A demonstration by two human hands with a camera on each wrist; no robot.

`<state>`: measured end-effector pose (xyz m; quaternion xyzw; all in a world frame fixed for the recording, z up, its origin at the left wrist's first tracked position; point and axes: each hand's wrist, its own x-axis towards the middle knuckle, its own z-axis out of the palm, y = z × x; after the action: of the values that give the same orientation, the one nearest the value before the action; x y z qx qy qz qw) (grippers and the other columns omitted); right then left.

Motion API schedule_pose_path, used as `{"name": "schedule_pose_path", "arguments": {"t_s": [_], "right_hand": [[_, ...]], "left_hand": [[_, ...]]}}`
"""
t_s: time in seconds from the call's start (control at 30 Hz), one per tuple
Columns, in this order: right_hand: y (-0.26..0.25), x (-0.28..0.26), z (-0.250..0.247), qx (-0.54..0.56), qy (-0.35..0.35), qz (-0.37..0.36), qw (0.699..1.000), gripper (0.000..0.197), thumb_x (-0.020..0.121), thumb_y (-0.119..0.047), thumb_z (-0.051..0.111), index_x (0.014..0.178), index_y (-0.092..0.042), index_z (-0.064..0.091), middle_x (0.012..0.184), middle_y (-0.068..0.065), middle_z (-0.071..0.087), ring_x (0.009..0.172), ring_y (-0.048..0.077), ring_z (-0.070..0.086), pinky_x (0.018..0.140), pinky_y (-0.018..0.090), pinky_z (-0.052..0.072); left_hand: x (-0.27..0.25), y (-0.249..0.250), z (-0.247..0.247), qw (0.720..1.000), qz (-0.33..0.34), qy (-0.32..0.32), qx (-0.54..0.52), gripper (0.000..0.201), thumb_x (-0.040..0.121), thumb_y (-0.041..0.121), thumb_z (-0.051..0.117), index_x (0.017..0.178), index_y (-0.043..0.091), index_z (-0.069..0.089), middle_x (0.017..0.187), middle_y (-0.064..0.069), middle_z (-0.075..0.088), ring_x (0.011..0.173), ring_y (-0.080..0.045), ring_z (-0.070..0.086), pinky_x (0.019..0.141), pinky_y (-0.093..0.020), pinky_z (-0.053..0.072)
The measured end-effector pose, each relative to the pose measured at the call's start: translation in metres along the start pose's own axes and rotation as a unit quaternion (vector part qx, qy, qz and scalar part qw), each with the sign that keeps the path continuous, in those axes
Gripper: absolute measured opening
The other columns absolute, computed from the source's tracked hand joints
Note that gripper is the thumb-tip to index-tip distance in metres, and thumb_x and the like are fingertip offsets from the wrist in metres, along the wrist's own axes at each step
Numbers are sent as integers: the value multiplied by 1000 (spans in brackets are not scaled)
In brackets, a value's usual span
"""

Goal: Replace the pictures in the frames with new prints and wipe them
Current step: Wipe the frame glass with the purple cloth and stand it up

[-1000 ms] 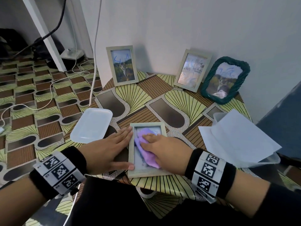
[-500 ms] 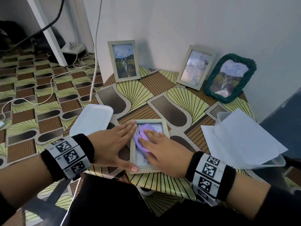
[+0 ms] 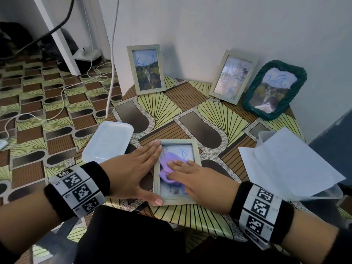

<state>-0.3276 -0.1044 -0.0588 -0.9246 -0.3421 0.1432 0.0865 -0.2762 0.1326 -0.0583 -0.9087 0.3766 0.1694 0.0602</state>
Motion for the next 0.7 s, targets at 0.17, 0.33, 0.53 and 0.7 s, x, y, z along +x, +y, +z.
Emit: {"name": "schedule_pose_path", "arguments": {"t_s": [0.17,0.33,0.53,0.7], "right_hand": [[0,-7,10,-23,3,-7,1000,51,107,-30,26,156,-21,17,165,2,2,152,15,-5,124,35,-2],[0,-8,7,-43,-14,-9,999,53,106,-28,27,157,-24,12,165,0,-5,152,15,-9,123,39,-6],[-4,-8,-3,-39,-59,-31,997,57,102,-12,34,155,-29,21,165,-4,-6,151,14,-9,122,37,-5],[-4,-12,-13,-44,-63,-79,994,48,105,-15,35,152,-23,33,164,-4,8,152,13,1,120,27,5]], "left_hand": [[0,4,0,999,35,32,20,120,69,99,13,147,19,-32,151,6,-43,139,-4,-39,118,-32,-16],[5,7,-2,999,32,33,25,123,67,100,11,146,17,-32,150,6,-44,135,-1,-42,110,-28,-26],[8,6,-5,1000,10,21,13,134,58,105,15,146,17,-34,151,5,-44,136,-1,-41,114,-26,-20],[8,4,-6,1000,-5,5,-2,140,53,107,19,145,17,-36,150,6,-45,135,0,-42,114,-26,-20]]}}
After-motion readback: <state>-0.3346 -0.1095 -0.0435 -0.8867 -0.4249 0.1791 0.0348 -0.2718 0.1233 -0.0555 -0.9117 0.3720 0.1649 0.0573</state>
